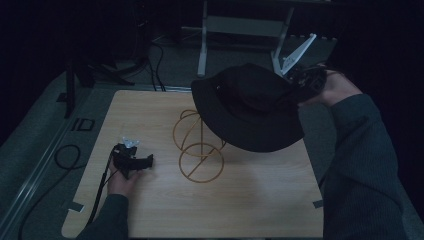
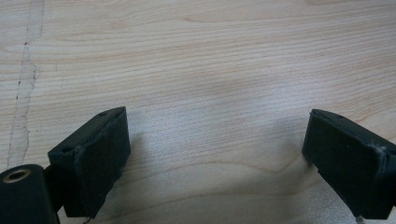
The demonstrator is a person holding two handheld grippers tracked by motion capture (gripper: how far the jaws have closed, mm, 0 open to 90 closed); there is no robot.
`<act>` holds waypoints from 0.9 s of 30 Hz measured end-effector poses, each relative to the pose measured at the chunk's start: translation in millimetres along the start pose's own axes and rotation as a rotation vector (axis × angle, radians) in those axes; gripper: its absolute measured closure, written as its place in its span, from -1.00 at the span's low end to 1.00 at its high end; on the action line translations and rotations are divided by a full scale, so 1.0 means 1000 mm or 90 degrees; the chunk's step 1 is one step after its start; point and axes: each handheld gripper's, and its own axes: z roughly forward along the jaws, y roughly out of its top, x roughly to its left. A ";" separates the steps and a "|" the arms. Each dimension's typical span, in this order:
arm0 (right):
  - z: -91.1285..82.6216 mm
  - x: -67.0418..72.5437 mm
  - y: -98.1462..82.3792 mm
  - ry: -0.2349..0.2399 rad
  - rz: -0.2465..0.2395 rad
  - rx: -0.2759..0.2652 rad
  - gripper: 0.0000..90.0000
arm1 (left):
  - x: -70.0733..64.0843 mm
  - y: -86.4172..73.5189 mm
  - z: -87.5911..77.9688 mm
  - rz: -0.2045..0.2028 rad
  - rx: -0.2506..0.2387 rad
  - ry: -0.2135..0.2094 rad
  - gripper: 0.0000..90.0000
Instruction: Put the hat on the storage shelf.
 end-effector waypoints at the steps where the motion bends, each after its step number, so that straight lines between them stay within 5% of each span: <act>1: 0.001 0.001 0.003 0.002 -0.002 0.000 0.92 | 0.000 0.000 0.000 0.000 0.000 0.000 -0.83; 27: 0.074 0.027 0.073 0.048 -0.075 0.046 0.82 | 0.000 0.000 0.000 -0.003 -0.002 0.000 -0.83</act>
